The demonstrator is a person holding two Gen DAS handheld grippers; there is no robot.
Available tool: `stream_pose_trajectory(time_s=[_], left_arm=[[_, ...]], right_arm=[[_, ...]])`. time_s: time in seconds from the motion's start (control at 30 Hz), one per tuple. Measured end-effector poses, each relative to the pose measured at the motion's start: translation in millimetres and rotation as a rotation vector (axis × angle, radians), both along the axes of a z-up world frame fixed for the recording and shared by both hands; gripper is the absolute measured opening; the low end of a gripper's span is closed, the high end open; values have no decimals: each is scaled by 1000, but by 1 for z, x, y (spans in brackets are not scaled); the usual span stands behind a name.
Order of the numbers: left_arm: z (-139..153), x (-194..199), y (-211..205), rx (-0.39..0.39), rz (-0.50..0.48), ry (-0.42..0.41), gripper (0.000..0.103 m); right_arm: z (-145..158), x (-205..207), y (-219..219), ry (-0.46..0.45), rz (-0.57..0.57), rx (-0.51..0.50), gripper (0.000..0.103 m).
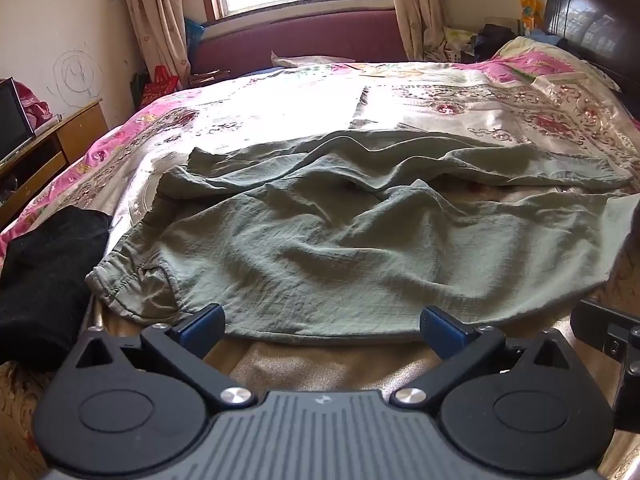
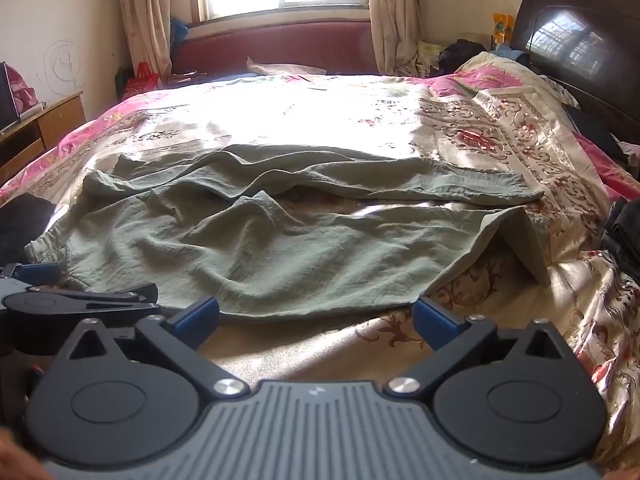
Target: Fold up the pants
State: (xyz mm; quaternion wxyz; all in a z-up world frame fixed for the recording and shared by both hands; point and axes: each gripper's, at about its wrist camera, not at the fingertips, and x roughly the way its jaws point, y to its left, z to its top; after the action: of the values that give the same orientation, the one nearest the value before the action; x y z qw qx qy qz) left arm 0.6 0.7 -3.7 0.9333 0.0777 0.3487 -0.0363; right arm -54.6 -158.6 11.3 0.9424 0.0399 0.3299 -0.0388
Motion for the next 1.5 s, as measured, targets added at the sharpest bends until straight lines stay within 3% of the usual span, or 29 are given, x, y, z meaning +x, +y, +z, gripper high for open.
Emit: stream_pose_trajectory(time_s=[1.5], left_arm=[[-1,0,-6,8,-37,15,103]], right_arm=[[-4,4,-2,10,1,-4,102]])
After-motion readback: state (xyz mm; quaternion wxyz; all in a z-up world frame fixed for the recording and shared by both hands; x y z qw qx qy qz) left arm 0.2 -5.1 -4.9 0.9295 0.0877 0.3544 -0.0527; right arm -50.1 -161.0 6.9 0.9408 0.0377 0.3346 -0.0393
